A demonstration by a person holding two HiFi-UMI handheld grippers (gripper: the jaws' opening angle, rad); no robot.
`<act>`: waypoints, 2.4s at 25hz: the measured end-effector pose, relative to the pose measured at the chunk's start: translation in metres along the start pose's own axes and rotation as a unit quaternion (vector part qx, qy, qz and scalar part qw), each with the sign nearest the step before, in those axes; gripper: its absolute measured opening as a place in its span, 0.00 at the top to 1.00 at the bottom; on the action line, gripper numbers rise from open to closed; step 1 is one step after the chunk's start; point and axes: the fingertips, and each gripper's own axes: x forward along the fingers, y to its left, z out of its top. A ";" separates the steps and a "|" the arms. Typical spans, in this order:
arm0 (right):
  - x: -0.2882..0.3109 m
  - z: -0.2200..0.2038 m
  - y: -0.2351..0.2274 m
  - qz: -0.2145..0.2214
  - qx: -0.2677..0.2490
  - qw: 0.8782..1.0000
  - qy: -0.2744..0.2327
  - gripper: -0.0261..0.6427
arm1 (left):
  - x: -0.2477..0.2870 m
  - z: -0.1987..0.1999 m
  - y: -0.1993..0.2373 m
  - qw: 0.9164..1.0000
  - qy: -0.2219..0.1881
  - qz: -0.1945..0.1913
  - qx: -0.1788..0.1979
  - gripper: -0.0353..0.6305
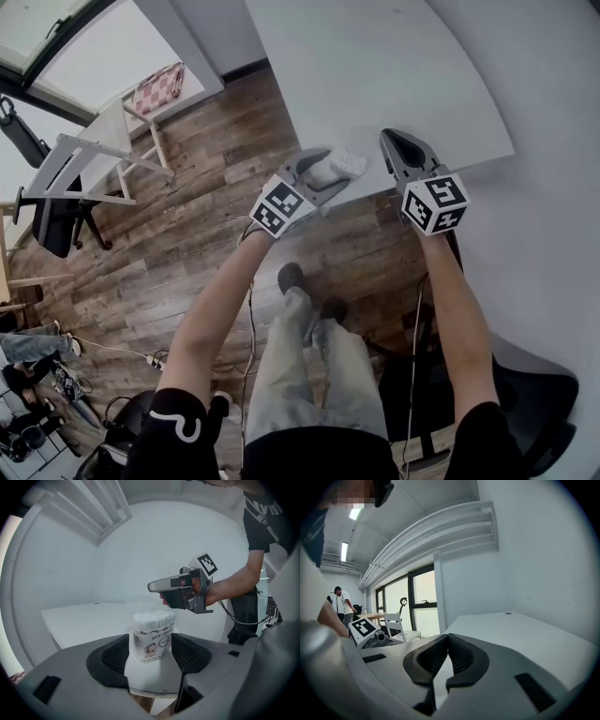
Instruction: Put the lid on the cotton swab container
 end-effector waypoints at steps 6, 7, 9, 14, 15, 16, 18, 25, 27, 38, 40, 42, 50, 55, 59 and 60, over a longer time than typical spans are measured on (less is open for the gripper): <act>0.010 -0.003 -0.003 0.008 0.010 1.000 0.003 0.92 | 0.003 -0.001 0.000 1.000 -0.001 -0.011 0.010 0.52; 0.011 -0.004 -0.003 0.011 0.013 1.000 0.004 0.92 | 0.003 -0.002 -0.001 1.000 -0.001 -0.014 0.012 0.53; 0.013 -0.006 -0.001 0.018 0.018 1.000 0.007 0.89 | 0.004 -0.002 -0.002 1.000 -0.002 -0.016 0.013 0.53; 0.017 -0.008 0.001 0.045 0.036 0.998 0.011 0.78 | 0.006 -0.002 0.000 1.000 -0.005 -0.012 0.010 0.54; 0.019 -0.009 0.002 0.053 0.042 0.998 0.010 0.75 | 0.006 -0.002 0.000 1.000 -0.006 -0.013 0.010 0.54; 0.020 -0.009 0.004 0.062 0.048 0.997 0.010 0.72 | 0.006 -0.002 0.001 1.000 -0.007 -0.013 0.010 0.54; 0.022 -0.011 0.009 0.080 0.058 0.995 0.013 0.64 | 0.006 -0.003 0.001 1.000 -0.006 -0.014 0.011 0.54; 0.029 -0.018 0.024 0.124 0.084 0.988 0.036 0.58 | 0.006 -0.001 0.000 1.000 -0.007 -0.014 0.008 0.54; 0.031 -0.018 0.029 0.132 0.084 0.987 0.040 0.58 | 0.005 -0.001 0.002 1.000 -0.006 -0.013 0.006 0.54; 0.019 -0.009 0.041 0.149 0.085 0.985 0.031 0.58 | 0.004 -0.001 0.000 1.000 -0.006 -0.011 0.001 0.54; 0.016 -0.008 0.044 0.152 0.086 0.984 0.029 0.58 | 0.005 -0.002 0.000 1.000 -0.007 -0.009 -0.001 0.54; 0.012 -0.008 0.047 0.156 0.087 0.984 0.027 0.58 | 0.005 -0.003 -0.002 1.000 -0.006 -0.007 -0.003 0.54; 0.005 -0.006 0.062 0.166 0.095 0.981 0.025 0.64 | 0.001 -0.001 0.000 1.000 -0.009 0.003 -0.008 0.55; 0.002 -0.011 0.072 0.171 0.105 0.979 0.029 0.69 | -0.002 -0.003 -0.003 1.000 -0.010 0.009 -0.019 0.56; 0.002 -0.017 0.074 0.168 0.115 0.979 0.034 0.74 | -0.002 -0.009 -0.002 1.000 -0.005 0.012 -0.022 0.56; 0.003 -0.018 0.075 0.166 0.116 0.979 0.037 0.76 | -0.003 -0.010 -0.001 1.000 -0.001 0.014 -0.021 0.56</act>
